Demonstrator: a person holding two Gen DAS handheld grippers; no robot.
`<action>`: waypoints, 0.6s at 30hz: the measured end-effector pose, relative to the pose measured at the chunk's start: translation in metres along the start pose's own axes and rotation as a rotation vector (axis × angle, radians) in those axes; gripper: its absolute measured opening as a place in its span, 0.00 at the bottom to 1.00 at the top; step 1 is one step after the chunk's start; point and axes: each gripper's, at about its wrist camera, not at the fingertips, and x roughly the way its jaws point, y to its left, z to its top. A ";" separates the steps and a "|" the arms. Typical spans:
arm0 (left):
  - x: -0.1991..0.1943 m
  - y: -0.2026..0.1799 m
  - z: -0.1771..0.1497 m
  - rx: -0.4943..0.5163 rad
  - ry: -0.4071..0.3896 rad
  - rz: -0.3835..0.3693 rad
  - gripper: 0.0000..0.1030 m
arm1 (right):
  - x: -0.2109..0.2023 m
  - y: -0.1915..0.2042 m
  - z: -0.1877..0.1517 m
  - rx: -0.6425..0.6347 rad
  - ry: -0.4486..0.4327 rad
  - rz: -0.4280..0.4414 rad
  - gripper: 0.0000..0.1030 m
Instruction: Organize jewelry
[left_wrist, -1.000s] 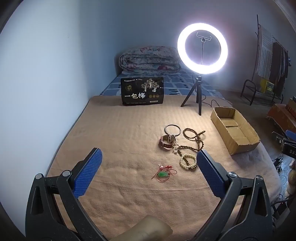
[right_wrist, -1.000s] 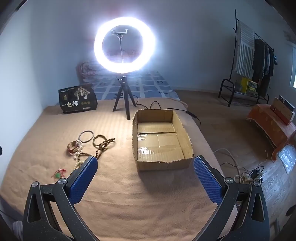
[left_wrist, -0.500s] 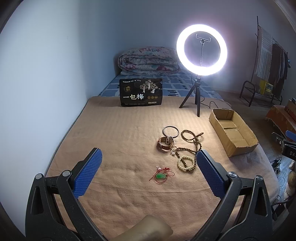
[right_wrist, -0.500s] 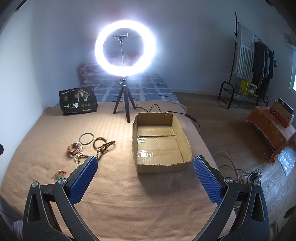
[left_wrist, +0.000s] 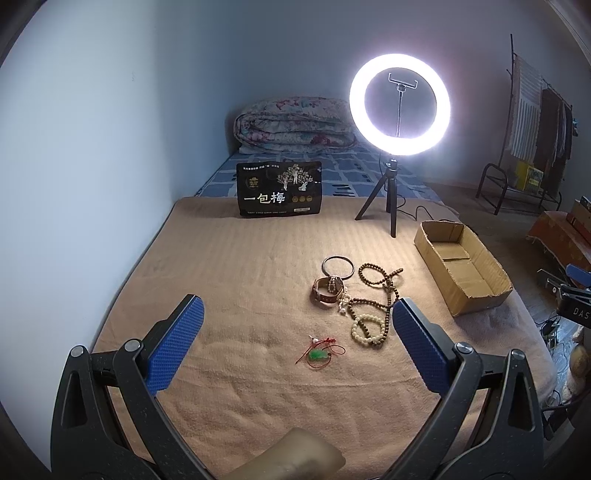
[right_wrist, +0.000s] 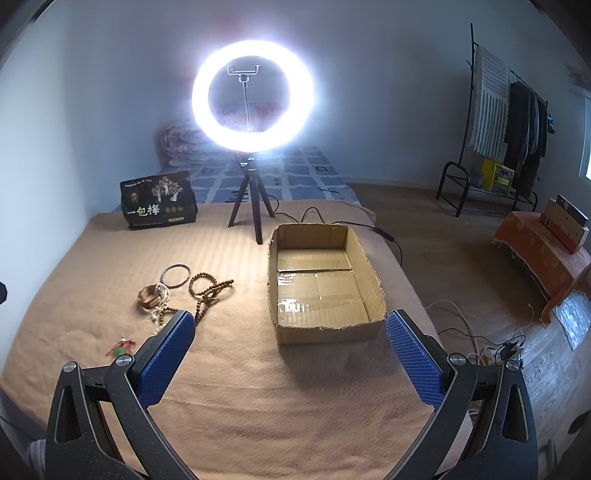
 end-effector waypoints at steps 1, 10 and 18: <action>0.000 0.000 0.000 0.000 0.000 -0.001 1.00 | 0.000 0.000 0.000 -0.001 0.000 0.000 1.00; 0.000 -0.002 0.001 0.000 -0.001 -0.003 1.00 | -0.001 0.001 -0.001 0.000 0.004 0.003 1.00; -0.001 -0.006 0.004 -0.001 -0.008 -0.009 1.00 | 0.000 0.001 -0.001 0.002 0.006 0.008 1.00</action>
